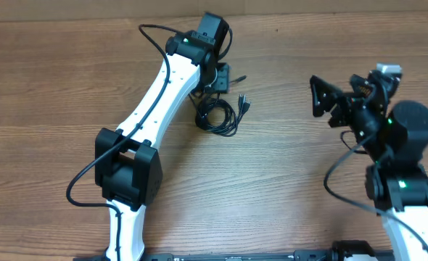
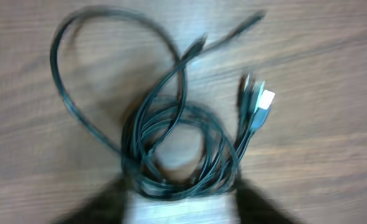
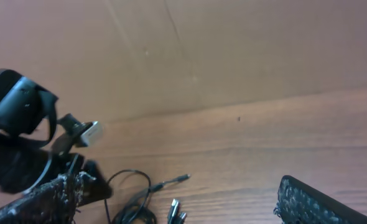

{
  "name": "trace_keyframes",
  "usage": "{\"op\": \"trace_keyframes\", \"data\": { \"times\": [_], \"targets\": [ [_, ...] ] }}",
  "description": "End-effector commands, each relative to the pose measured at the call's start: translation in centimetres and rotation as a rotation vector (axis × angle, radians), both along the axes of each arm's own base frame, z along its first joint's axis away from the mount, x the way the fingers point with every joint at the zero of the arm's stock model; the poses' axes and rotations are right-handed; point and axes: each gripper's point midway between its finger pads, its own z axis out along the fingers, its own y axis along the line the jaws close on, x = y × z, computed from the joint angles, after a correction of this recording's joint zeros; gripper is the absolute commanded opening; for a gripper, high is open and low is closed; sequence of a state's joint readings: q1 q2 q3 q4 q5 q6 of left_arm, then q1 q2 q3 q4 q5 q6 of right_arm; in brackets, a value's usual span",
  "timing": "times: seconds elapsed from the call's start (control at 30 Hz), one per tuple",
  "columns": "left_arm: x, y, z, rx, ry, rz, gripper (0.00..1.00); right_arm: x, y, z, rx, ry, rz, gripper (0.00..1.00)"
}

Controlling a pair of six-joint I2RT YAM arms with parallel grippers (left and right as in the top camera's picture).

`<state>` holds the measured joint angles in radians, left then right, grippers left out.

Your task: Untangle cables

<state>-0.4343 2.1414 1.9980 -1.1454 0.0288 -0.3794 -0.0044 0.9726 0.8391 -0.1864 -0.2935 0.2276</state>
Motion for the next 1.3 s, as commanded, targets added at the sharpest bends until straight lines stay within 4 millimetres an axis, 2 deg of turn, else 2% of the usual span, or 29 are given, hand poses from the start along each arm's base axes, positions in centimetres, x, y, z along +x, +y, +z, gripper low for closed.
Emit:
{"op": "trace_keyframes", "data": {
  "times": [0.0, 0.07, 0.17, 0.3, 0.37, 0.43, 0.5, 0.53, 0.63, 0.73, 0.83, 0.87, 0.97, 1.27],
  "targets": [
    [-0.7, 0.5, 0.5, 0.030, 0.004, -0.051, 0.18, 0.9, 0.5, -0.3, 0.110, 0.056, 0.000, 1.00],
    [-1.0, 0.7, 0.0, 0.045, 0.015, -0.089, 0.13, 1.5, 0.5, -1.7, 0.168, 0.118, -0.020, 1.00],
    [-1.6, 1.1, -1.1, 0.057, 0.045, -0.081, 0.11, 2.1, 0.7, -3.1, 0.216, 0.177, -0.028, 1.00],
    [-2.1, 2.0, -2.9, 0.084, 0.078, 0.015, 0.13, 1.9, 2.1, -3.8, 0.243, 0.213, 0.052, 0.99],
    [-2.2, 2.4, -3.7, 0.097, 0.082, 0.059, 0.14, 1.9, 2.6, -4.1, 0.252, 0.225, 0.079, 0.87],
    [-2.1, 2.3, -4.4, 0.087, 0.078, 0.080, 0.13, 1.8, 2.7, -4.4, 0.256, 0.237, 0.088, 0.64],
    [-1.8, 2.2, -4.9, 0.078, 0.066, 0.092, 0.07, 1.8, 2.7, -4.7, 0.256, 0.249, 0.087, 0.44],
    [-1.6, 2.1, -5.1, 0.073, 0.059, 0.097, 0.04, 1.8, 2.7, -4.9, 0.257, 0.255, 0.086, 0.35],
    [-1.1, 1.9, -5.7, 0.057, 0.039, 0.116, 0.04, 1.8, 2.7, -5.4, 0.257, 0.277, 0.083, 0.13],
    [-0.8, 1.4, -6.3, 0.045, 0.016, 0.108, 0.09, 1.7, 2.7, -6.3, 0.260, 0.310, 0.079, 0.13],
    [-0.8, 0.9, -6.9, 0.031, 0.008, 0.080, 0.16, 1.6, 2.7, -7.2, 0.261, 0.345, 0.074, 0.24],
    [-0.8, 0.6, -7.0, 0.021, 0.008, 0.050, 0.20, 1.6, 2.7, -7.4, 0.261, 0.355, 0.072, 0.28],
    [-1.2, -0.8, -7.3, -0.025, 0.008, -0.094, 0.30, 1.6, 2.7, -8.0, 0.262, 0.374, 0.070, 0.29],
    [-2.3, -1.9, -8.1, -0.027, 0.004, -0.380, 0.28, 1.6, 2.7, -8.1, 0.263, 0.379, 0.069, 0.30]
  ]
}}
